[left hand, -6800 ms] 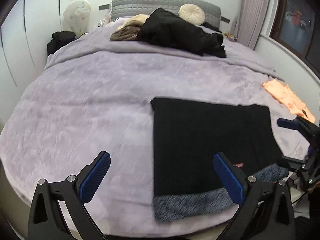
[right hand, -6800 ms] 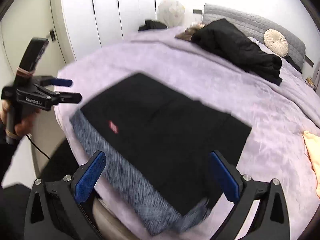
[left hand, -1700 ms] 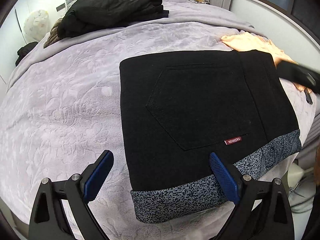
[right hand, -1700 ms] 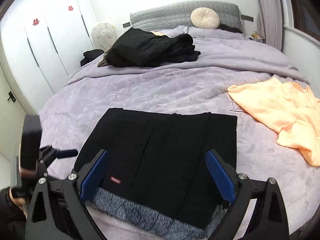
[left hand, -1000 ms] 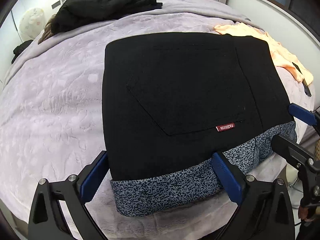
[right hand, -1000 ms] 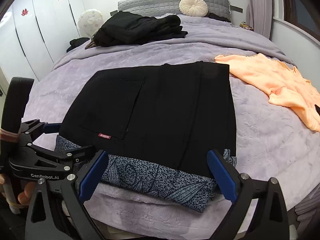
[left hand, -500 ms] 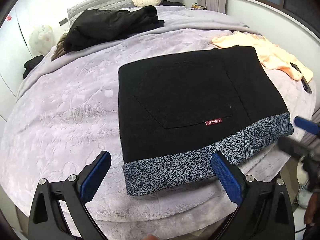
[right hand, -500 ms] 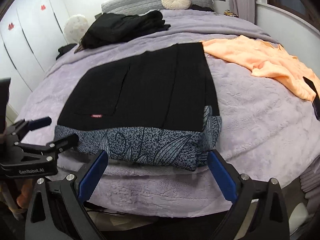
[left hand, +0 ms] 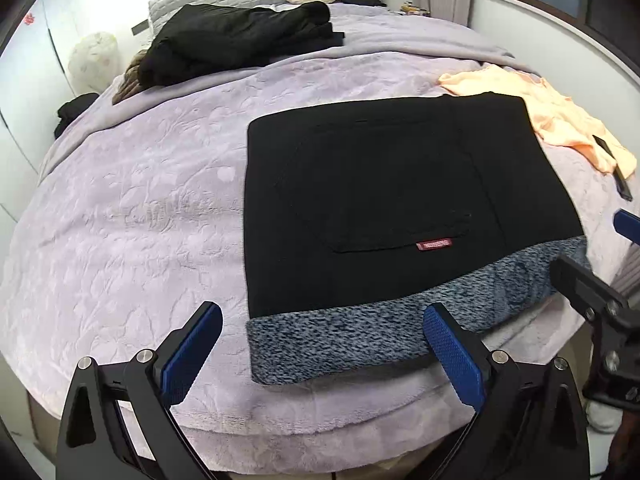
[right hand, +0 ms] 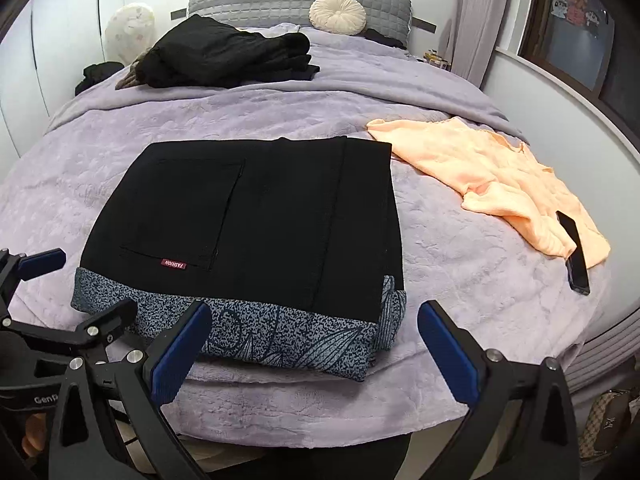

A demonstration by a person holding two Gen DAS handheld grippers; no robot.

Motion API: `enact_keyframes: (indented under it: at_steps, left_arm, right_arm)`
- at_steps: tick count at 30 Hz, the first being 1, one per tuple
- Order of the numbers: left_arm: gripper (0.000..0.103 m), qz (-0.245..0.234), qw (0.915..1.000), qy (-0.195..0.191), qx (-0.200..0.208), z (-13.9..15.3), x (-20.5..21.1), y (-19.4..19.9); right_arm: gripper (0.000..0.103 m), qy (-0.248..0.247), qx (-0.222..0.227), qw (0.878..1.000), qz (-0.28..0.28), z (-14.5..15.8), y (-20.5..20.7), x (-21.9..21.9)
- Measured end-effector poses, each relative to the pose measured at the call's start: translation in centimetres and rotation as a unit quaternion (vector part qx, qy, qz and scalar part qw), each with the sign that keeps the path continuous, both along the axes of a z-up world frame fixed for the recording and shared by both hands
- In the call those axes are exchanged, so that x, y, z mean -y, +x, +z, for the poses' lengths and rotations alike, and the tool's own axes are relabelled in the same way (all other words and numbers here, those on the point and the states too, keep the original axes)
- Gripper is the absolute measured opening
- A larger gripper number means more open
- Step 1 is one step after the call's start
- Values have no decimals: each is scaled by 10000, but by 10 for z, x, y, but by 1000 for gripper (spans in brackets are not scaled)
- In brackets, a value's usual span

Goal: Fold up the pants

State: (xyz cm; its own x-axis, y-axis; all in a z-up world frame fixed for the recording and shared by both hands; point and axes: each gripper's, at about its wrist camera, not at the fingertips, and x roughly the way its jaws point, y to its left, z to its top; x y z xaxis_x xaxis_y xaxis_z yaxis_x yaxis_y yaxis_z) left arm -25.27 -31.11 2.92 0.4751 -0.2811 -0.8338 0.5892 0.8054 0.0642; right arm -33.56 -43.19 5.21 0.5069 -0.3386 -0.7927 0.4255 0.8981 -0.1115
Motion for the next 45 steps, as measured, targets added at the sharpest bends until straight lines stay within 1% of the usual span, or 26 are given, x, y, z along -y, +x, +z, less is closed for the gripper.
enact_keyframes:
  at_steps: [4, 9, 23, 45]
  left_arm:
    - [101, -2, 10000, 21, 4, -3, 1, 1]
    - [101, -20, 10000, 10, -50, -4, -1, 2]
    - [101, -27, 9998, -27, -192, -8, -2, 4]
    - [101, -33, 9998, -18, -210, -8, -4, 4]
  right_arm:
    - [103, 276, -83, 9996, 69, -9, 0, -1]
    - [103, 348, -149, 9993, 57, -14, 2, -4]
    - [103, 331, -197, 9992, 56, -15, 4, -3]
    - [103, 316, -285, 9991, 56, -17, 4, -6]
